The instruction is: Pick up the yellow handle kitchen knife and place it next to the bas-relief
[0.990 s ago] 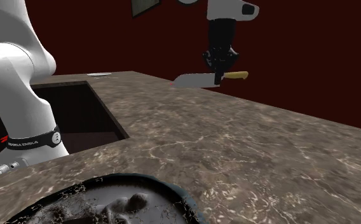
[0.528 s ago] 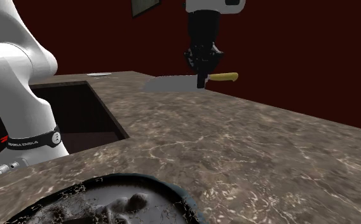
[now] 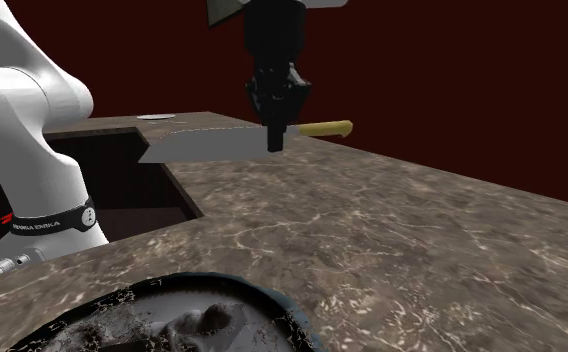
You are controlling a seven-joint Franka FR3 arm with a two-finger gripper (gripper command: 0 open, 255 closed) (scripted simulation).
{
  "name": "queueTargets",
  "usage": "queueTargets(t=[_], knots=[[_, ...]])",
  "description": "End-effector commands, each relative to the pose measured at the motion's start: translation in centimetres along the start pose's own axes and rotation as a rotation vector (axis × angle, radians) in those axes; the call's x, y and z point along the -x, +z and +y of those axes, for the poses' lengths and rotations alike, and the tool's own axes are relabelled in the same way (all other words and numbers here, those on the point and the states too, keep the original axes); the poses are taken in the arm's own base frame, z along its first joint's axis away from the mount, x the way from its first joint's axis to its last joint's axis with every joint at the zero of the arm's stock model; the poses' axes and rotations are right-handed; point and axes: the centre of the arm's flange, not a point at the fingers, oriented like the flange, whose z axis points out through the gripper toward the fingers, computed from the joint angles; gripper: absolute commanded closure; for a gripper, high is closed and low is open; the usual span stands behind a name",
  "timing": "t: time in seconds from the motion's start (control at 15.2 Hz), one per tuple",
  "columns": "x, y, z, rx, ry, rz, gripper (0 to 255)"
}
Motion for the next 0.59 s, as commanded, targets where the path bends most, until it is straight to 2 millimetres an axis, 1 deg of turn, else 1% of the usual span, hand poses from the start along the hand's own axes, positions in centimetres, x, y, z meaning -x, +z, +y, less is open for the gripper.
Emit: queueTargets(t=[0.0,0.53], knots=[[2.7,-0.1,0.5,-0.001,-0.001,0.0,255],[12.8,0.0,3.3,-0.001,-0.001,0.0,255]])
